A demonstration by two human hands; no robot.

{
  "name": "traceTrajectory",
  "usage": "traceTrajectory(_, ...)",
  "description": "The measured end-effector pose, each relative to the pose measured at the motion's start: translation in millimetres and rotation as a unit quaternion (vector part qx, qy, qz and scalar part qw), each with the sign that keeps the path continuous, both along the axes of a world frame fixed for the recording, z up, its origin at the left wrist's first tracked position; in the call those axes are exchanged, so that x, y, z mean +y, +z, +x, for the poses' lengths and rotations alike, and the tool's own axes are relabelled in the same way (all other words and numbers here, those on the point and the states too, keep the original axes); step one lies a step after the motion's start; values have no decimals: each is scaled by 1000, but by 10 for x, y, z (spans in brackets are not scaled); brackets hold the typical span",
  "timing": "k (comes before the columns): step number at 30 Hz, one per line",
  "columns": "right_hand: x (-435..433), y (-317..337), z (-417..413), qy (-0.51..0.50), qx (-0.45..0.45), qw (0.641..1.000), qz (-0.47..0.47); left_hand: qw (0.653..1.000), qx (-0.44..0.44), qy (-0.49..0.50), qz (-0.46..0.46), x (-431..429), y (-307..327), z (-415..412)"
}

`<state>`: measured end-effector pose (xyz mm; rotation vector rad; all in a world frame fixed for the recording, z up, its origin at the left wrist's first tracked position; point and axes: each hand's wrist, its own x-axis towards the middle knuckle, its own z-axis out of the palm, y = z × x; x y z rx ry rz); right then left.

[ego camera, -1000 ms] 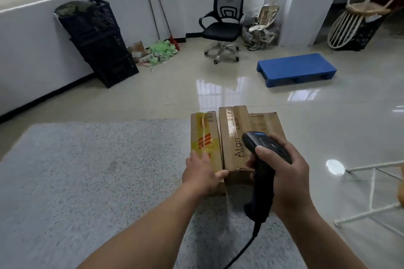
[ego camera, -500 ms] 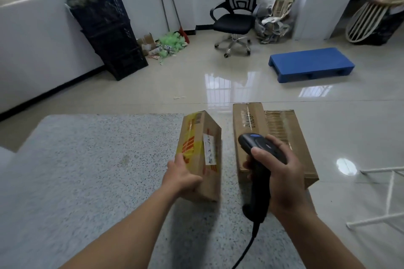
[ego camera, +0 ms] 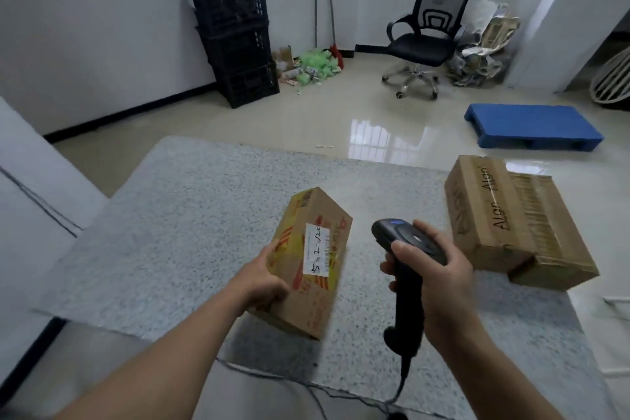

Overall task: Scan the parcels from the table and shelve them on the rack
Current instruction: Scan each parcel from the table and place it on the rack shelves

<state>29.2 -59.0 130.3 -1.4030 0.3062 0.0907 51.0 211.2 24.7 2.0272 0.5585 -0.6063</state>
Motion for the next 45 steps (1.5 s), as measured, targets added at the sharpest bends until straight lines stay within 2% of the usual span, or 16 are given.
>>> traceTrajectory(7,698,-33,-334,34,6,999,-12,976,24,-116,180,919,134,-245)
traceTrajectory(14,891,-17,-450,46,-1,998,-32,946,29,-171,275,867,-1,-394)
traceTrajectory(19,824,-25,-513,70,-22,995,-75,958,21,-162,234,929,203,-289)
traceTrajectory(23,738,28,-516,117,-68,978,-159,959,19,-189,209,1051,813,-20)
traceTrajectory(28,677,264,-452,158,-123,968,-152,965,15,-203,166,1020,1659,207)
traceTrajectory(33,613,555,-393,179,-166,962,-126,978,7,-170,123,975,2161,317)
traceTrajectory(45,375,931,-290,206,-229,940,-150,977,4,-161,138,817,2723,371)
